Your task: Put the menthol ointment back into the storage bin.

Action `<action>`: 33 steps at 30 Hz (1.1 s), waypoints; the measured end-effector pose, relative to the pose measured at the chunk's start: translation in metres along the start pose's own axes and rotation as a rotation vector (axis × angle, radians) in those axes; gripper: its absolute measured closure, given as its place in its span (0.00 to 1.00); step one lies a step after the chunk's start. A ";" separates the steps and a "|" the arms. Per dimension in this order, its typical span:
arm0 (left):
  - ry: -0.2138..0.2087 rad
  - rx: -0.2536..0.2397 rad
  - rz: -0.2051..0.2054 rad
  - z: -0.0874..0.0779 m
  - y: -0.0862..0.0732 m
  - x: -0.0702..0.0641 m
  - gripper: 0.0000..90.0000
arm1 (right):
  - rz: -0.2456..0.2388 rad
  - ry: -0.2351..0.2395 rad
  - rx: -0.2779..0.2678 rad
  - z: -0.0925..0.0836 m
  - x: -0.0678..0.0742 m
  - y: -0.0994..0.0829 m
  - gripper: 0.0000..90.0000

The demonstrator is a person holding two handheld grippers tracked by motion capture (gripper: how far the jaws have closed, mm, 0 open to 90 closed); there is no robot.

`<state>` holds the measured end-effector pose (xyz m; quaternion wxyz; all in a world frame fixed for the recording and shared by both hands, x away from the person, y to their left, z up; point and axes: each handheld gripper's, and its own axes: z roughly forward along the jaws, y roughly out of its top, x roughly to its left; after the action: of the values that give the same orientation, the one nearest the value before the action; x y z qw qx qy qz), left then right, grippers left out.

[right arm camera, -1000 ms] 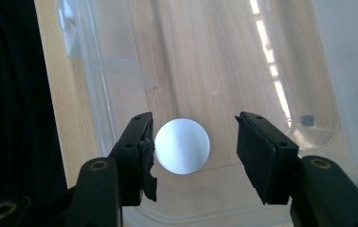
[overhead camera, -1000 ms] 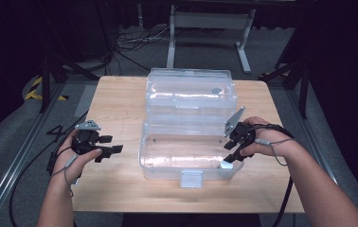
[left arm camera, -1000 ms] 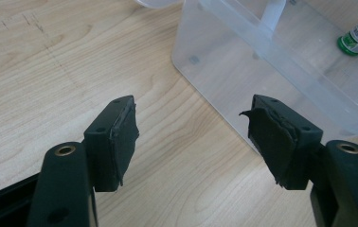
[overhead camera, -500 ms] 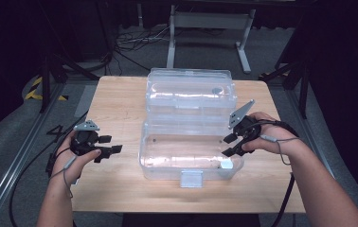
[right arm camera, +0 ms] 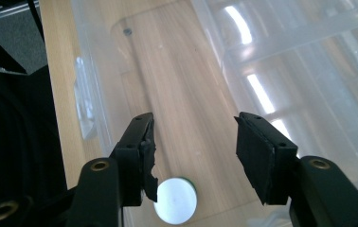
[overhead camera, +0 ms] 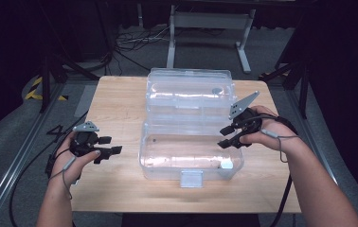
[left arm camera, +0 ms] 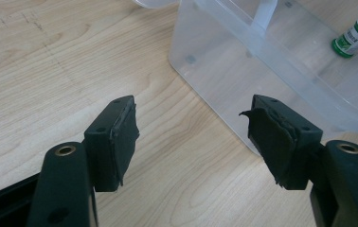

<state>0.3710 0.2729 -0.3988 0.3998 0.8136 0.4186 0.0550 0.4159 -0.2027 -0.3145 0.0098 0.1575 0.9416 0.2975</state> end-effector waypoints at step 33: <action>-0.040 -0.012 0.034 0.000 0.005 -0.012 0.38 | 0.016 -0.136 -0.229 0.001 -0.036 0.074 0.61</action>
<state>0.3669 0.2627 -0.3925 0.4118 0.8192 0.3963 0.0482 0.4717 -0.1555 -0.2759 0.0890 0.1828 0.8972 0.3919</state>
